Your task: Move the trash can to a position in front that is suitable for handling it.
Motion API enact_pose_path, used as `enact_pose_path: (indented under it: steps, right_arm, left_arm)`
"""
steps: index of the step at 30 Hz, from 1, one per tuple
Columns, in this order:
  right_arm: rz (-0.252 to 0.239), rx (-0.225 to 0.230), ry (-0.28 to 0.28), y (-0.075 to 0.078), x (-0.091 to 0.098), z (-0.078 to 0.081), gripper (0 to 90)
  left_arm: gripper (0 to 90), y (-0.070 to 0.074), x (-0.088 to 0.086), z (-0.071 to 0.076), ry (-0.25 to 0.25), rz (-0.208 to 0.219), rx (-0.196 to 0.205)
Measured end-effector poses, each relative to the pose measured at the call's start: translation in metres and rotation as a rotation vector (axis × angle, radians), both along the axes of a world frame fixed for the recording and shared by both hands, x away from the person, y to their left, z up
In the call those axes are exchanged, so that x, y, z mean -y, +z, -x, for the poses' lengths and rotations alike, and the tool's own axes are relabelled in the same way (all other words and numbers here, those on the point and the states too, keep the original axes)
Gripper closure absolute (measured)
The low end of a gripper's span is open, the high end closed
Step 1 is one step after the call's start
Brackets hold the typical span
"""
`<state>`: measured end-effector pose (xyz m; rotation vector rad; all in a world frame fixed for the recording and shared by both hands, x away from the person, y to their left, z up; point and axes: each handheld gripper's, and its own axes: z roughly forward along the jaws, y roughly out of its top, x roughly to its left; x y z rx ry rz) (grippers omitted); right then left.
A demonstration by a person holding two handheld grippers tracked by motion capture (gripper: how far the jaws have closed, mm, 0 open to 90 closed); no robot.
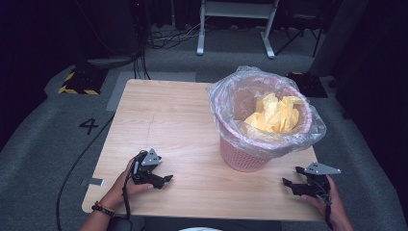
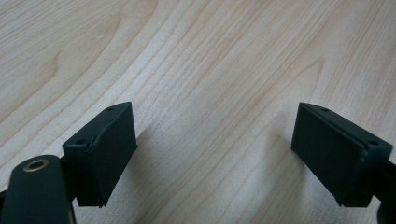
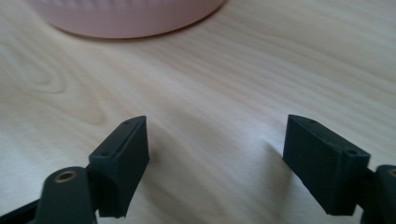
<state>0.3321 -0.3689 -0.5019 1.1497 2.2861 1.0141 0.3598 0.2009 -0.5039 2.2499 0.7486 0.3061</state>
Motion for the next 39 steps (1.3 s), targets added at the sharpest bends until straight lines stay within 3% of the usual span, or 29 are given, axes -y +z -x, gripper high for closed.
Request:
enact_pose_path:
  steps: [5, 9, 13, 19, 23, 26, 28, 29, 33, 39]
  right_arm:
    - [-0.012, 0.042, -0.071, 0.006, 0.008, -0.010, 24.9]
    - [-0.022, 0.064, -0.093, 0.011, 0.008, -0.019, 28.3]
    - [-0.004, 0.116, -0.167, 0.018, 0.007, -0.042, 31.8]
    - [-0.050, 0.119, -0.169, 0.019, 0.007, -0.058, 31.3]
    - [-0.027, 0.129, -0.211, 0.021, 0.004, -0.067, 33.8]
    - [-0.061, 0.143, -0.232, 0.023, 0.003, -0.072, 35.7]
    - [-0.063, 0.152, -0.233, 0.023, 0.002, -0.074, 37.0]
    - [-0.090, 0.166, -0.225, 0.025, 0.001, -0.077, 38.3]
    - [-0.081, 0.181, -0.230, 0.027, -0.002, -0.081, 38.8]
    - [-0.115, 0.196, -0.216, 0.032, -0.007, -0.085, 38.4]
  left_arm:
    - [14.1, 0.000, 0.000, 0.000, 0.005, 0.001, 0.000]
    - [14.3, 0.000, 0.000, 0.001, 0.007, 0.000, 0.000]
    - [14.3, 0.000, 0.000, 0.001, 0.008, 0.000, 0.001]
    - [14.3, 0.000, 0.000, 0.001, 0.008, 0.000, 0.001]
    - [14.4, 0.000, 0.000, 0.001, 0.010, 0.001, 0.000]
    - [14.4, 0.000, 0.000, 0.001, 0.011, 0.001, 0.000]
    - [14.4, 0.000, 0.000, 0.001, 0.011, 0.001, -0.001]
    - [14.4, 0.000, 0.000, 0.001, 0.011, 0.001, 0.000]
    - [14.4, 0.000, 0.000, 0.001, 0.012, 0.001, 0.000]
    - [14.4, 0.000, 0.000, 0.001, 0.012, 0.001, -0.001]
